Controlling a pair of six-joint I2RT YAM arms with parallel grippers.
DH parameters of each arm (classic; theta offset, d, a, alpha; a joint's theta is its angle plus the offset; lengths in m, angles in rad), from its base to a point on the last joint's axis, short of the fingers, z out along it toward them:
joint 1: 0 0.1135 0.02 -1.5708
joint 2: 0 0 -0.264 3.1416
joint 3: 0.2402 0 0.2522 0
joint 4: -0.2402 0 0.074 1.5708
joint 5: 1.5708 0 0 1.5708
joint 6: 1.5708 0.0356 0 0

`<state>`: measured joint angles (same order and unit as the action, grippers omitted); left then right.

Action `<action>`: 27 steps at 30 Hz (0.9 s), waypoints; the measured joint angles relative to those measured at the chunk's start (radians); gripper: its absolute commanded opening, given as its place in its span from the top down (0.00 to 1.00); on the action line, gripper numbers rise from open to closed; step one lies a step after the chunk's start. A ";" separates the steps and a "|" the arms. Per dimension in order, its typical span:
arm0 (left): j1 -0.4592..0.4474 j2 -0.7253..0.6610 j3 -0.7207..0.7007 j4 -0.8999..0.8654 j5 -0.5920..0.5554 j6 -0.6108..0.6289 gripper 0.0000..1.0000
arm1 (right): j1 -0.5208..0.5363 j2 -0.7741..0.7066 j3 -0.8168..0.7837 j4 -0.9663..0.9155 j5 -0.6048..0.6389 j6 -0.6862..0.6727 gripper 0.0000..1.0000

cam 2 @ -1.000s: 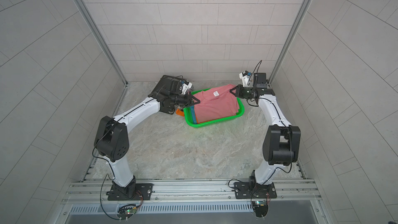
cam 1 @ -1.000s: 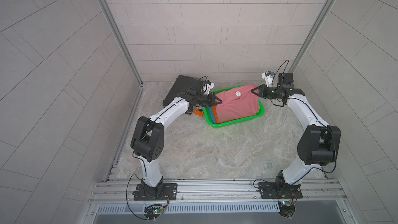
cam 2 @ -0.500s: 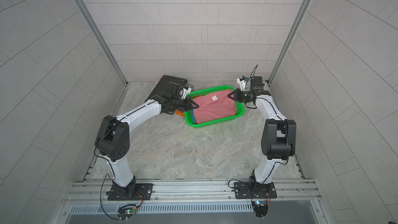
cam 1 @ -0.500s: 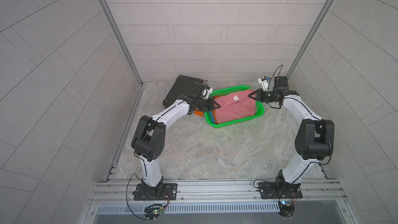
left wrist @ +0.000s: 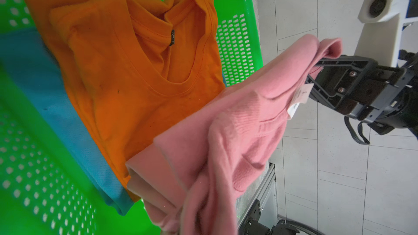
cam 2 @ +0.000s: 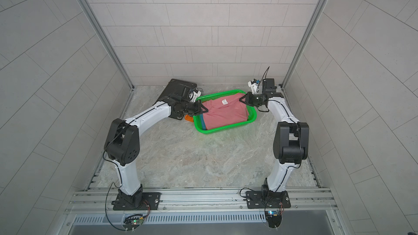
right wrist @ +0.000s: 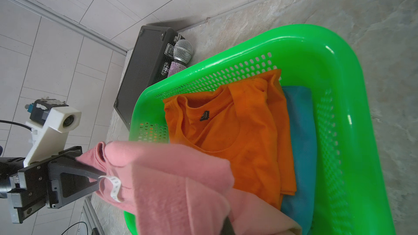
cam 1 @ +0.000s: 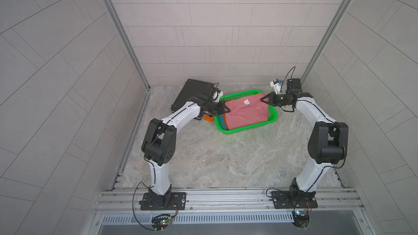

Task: Put the folded t-shirts into the basket
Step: Place the T-shirt in the bin.

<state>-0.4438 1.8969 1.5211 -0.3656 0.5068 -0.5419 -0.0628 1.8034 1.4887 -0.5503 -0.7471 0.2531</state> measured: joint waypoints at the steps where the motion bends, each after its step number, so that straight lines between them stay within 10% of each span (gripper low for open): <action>1: -0.002 -0.009 -0.002 -0.006 0.001 -0.003 1.00 | 0.001 -0.002 0.000 -0.003 -0.002 0.000 1.00; 27: -0.017 -0.129 -0.091 -0.019 -0.033 0.035 1.00 | 0.010 -0.093 -0.069 -0.010 -0.017 0.000 1.00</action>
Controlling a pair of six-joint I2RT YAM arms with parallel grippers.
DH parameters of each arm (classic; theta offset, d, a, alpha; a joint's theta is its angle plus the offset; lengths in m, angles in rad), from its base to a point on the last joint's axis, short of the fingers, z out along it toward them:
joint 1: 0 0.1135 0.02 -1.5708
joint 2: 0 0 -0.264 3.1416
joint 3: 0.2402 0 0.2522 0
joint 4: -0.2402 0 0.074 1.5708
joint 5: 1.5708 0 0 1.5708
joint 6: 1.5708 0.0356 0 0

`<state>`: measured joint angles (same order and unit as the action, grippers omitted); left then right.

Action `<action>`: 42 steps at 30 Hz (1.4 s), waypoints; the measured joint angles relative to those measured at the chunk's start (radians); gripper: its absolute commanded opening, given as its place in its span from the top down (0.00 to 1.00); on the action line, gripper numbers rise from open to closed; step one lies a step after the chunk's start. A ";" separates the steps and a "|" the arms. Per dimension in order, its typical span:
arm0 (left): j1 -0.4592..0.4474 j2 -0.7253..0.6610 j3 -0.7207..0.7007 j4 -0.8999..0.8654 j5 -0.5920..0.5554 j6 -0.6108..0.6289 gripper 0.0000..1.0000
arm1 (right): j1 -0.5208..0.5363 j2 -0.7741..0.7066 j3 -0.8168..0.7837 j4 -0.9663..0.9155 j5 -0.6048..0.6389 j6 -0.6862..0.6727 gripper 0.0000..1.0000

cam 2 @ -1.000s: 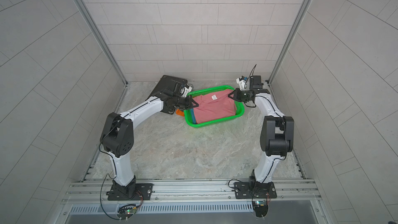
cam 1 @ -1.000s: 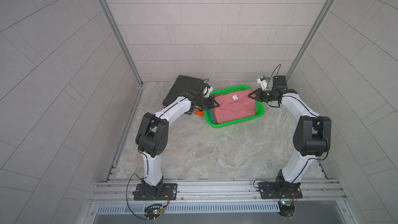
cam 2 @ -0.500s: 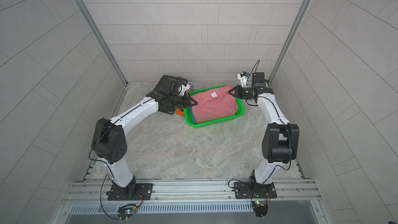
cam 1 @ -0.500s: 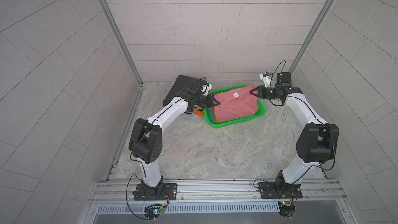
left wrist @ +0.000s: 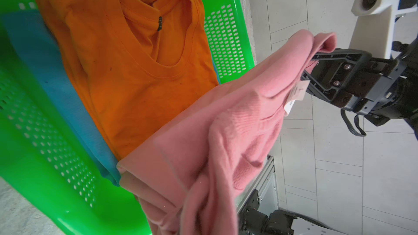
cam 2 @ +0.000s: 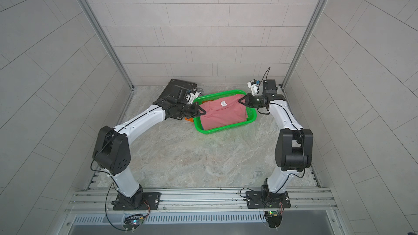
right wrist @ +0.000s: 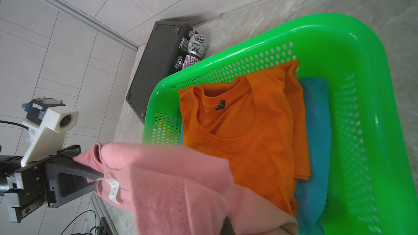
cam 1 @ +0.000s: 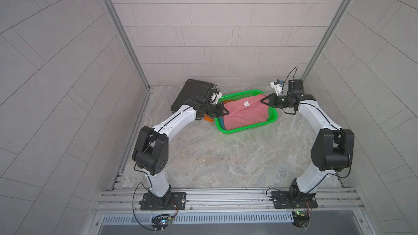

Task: Put the folded t-shirts into the basket
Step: Place the T-shirt in the bin, then reset both arms

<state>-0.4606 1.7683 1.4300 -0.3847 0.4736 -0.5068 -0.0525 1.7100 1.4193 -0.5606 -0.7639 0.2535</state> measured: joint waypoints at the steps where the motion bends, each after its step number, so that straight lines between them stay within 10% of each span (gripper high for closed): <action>1: 0.000 0.005 0.001 0.001 -0.003 0.010 1.00 | 0.000 0.008 0.000 0.000 0.000 0.000 1.00; 13: 0.020 0.143 0.081 0.003 -0.062 0.143 0.88 | 0.000 0.156 0.061 0.031 -0.004 -0.011 0.96; 20: 0.045 0.213 0.149 -0.002 -0.140 0.231 0.27 | -0.006 0.229 0.129 0.080 0.035 0.005 0.46; 24: 0.060 0.259 0.190 -0.014 -0.195 0.257 0.19 | -0.011 0.261 0.192 0.102 0.072 0.015 0.02; 29: 0.075 0.257 0.206 -0.014 -0.226 0.282 0.01 | -0.011 0.259 0.230 0.103 0.124 0.009 0.00; 42: 0.101 0.033 0.206 -0.087 -0.289 0.376 0.00 | 0.100 -0.140 0.107 0.059 0.340 -0.018 0.00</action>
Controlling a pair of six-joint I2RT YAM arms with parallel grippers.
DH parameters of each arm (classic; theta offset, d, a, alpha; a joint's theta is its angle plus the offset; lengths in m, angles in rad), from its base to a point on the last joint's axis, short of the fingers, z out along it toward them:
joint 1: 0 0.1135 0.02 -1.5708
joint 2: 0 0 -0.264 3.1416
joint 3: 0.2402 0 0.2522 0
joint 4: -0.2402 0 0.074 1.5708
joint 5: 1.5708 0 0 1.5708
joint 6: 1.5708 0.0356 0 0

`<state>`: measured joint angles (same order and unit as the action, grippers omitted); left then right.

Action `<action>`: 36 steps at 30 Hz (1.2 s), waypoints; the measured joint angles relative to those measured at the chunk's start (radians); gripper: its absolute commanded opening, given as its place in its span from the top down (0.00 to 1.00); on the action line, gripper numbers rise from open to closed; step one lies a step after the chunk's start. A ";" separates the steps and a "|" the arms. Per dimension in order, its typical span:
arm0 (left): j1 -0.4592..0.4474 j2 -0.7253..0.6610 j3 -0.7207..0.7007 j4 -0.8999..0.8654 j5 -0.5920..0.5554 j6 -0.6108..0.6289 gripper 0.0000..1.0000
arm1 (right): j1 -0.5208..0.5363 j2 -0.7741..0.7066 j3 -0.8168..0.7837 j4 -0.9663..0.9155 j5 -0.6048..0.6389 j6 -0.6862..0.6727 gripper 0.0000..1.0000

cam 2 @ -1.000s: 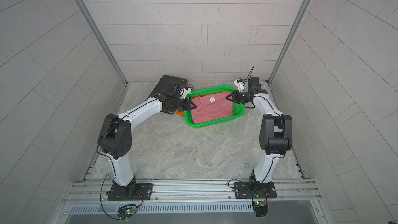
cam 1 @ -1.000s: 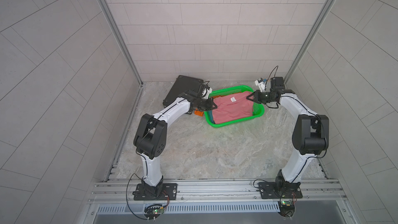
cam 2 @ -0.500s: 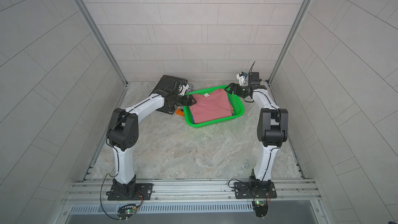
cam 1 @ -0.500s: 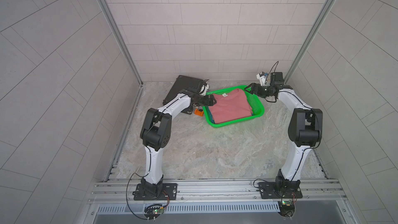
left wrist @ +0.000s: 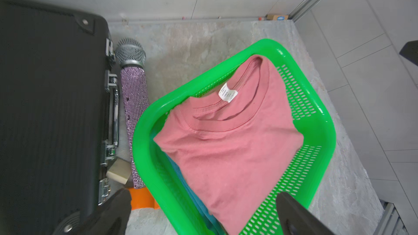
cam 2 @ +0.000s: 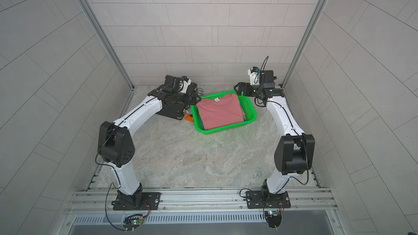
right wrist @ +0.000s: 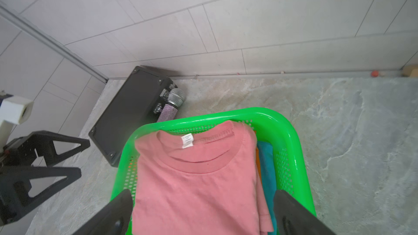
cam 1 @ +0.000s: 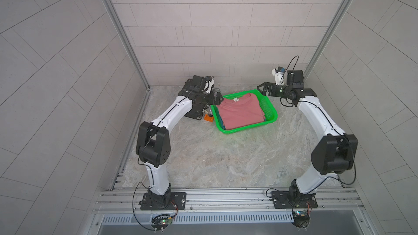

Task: Put the folded t-shirts into the basket
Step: Reset both arms

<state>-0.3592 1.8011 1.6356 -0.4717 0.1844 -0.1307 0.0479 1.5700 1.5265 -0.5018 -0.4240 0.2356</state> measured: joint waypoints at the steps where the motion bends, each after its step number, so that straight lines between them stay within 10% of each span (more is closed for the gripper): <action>1: 0.005 -0.037 0.000 -0.008 -0.009 0.011 0.00 | 0.005 -0.050 -0.022 0.011 0.015 0.000 0.00; 8: 0.113 -0.319 -0.110 -0.031 -0.046 0.108 0.00 | 0.005 -0.433 -0.319 0.193 0.193 0.021 0.00; 20: 0.444 -0.631 -0.870 0.203 -0.040 0.153 0.00 | 0.005 -0.698 -1.074 0.557 0.454 -0.032 0.00; 29: 0.443 -0.568 -1.251 0.762 -0.026 0.166 0.00 | 0.020 -0.330 -1.313 1.148 0.486 -0.195 0.00; 36: 0.388 -0.393 -1.228 1.054 -0.104 0.138 0.00 | 0.033 -0.036 -1.246 1.455 0.524 -0.236 0.00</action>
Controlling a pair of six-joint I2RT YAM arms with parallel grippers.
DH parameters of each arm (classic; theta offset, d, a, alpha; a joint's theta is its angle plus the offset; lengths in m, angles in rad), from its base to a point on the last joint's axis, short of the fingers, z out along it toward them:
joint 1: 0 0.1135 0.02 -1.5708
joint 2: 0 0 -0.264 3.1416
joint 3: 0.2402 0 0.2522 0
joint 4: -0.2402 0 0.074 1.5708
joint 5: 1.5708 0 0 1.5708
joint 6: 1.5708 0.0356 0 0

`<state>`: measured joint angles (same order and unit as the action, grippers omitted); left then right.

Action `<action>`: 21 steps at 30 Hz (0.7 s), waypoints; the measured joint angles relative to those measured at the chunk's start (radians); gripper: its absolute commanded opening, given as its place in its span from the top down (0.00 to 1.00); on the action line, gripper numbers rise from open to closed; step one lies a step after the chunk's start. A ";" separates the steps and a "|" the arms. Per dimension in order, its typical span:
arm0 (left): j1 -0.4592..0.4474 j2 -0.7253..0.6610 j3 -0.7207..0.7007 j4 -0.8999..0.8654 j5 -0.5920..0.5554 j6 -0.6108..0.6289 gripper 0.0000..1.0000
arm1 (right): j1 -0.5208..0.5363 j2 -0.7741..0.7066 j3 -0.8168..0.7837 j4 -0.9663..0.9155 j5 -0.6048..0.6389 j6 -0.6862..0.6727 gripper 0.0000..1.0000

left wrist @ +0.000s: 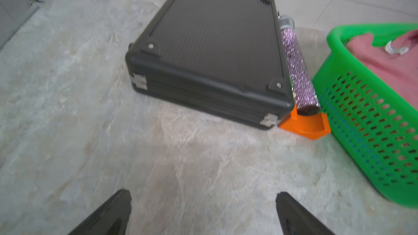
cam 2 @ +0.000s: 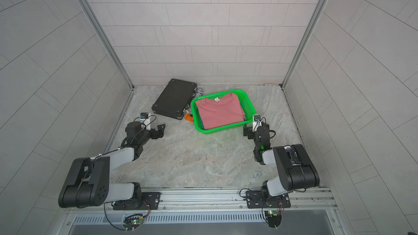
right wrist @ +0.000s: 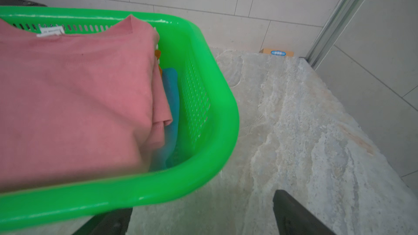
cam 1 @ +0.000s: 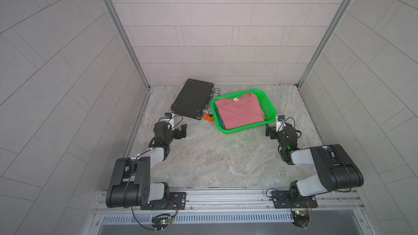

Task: Put the folded t-shirts into the basket
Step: Reset both arms

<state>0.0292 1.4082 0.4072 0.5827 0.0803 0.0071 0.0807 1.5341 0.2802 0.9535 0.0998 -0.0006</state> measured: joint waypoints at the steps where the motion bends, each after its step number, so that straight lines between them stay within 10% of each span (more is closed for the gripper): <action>1: -0.010 0.036 0.007 0.042 -0.011 0.000 0.00 | -0.003 0.020 0.005 0.008 0.007 0.000 0.00; 21: -0.062 0.138 0.026 0.150 -0.188 -0.016 0.00 | -0.068 0.016 0.111 -0.118 0.005 0.061 0.00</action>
<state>-0.0330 1.5459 0.4335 0.7326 -0.1081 -0.0093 0.0124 1.5501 0.3912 0.8356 0.1051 0.0605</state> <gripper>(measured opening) 0.993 0.999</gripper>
